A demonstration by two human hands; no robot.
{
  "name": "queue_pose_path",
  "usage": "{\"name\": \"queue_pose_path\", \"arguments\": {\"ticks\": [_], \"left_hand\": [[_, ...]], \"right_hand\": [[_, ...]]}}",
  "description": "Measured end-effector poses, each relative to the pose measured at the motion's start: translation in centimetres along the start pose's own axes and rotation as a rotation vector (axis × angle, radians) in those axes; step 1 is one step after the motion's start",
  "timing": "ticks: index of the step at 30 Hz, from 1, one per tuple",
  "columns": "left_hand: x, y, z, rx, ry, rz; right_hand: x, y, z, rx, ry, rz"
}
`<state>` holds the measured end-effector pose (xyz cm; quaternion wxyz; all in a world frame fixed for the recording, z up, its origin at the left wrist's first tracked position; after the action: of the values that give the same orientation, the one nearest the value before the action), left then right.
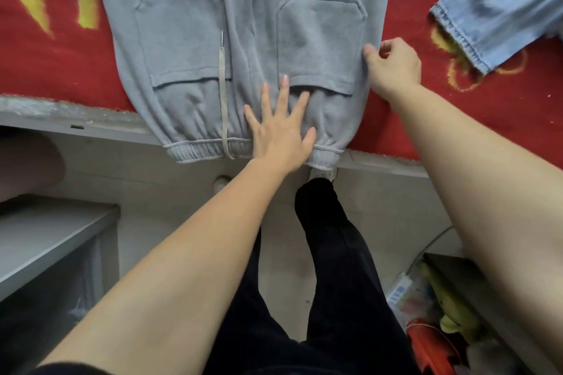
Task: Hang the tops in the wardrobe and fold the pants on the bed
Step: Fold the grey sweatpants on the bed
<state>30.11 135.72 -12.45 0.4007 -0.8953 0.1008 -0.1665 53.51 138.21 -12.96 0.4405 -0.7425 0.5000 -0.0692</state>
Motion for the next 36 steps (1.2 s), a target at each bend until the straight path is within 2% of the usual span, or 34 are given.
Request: {"name": "queue_pose_path", "arguments": {"ticks": [2,6,9,11,12,14,15,16,19,21,23,28,33,36], "left_hand": [[1.6,0.9,0.3,-0.060,0.010,-0.001],[4.1,1.7,0.1,-0.152,0.050,-0.001],[4.0,1.5,0.2,-0.143,0.038,0.030],[4.3,0.6,0.1,-0.041,0.007,0.071],[4.8,-0.5,-0.1,0.062,0.001,0.054],[7.0,-2.5,-0.1,0.300,0.070,-0.038],[8.1,-3.1,0.0,0.364,0.116,-0.093],[9.1,-3.1,0.6,0.358,0.133,-0.135],[10.4,-1.0,3.1,0.081,0.036,-0.071],[10.5,-0.7,4.1,0.009,0.008,-0.045],[9.9,-1.4,4.3,-0.026,-0.025,-0.168],[4.9,-3.0,1.0,-0.117,-0.123,-0.671],[-2.9,-6.5,-3.7,-0.089,-0.260,-1.145],[-7.0,-8.5,-5.1,-0.063,-0.271,-1.202]], "right_hand": [[1.5,-0.6,0.4,0.002,-0.017,-0.009],[4.5,-1.7,0.2,-0.010,0.060,-0.048],[4.1,-1.7,0.5,-0.081,0.129,0.093],[3.6,-2.0,1.9,-0.070,0.160,0.304],[3.6,-2.3,2.9,-0.052,0.163,0.391],[3.0,-2.7,4.7,-0.034,0.117,0.493],[2.1,-3.1,4.8,-0.031,0.092,0.513],[1.2,-3.4,4.8,-0.030,0.065,0.530],[0.1,-3.5,5.8,-0.052,-0.003,0.545],[0.0,-3.6,6.2,-0.070,-0.002,0.555],[-0.3,-3.7,6.0,-0.107,0.018,0.605],[-4.1,-3.8,3.2,-0.233,0.042,0.789],[-13.0,-4.4,-0.5,-0.199,-0.133,0.804],[-18.9,-2.0,-2.7,-0.217,-0.222,0.803]]}}
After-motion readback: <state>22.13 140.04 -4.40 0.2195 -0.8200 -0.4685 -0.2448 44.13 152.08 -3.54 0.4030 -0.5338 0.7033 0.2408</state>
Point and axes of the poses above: each hand's wrist, its own z-axis towards the middle knuckle, its own y-axis out of the palm, x = y × z, the point moved 10 cm from there along z, towards the middle knuckle, and after that the axes turned 3 degrees about -x, right-handed, at the moved point
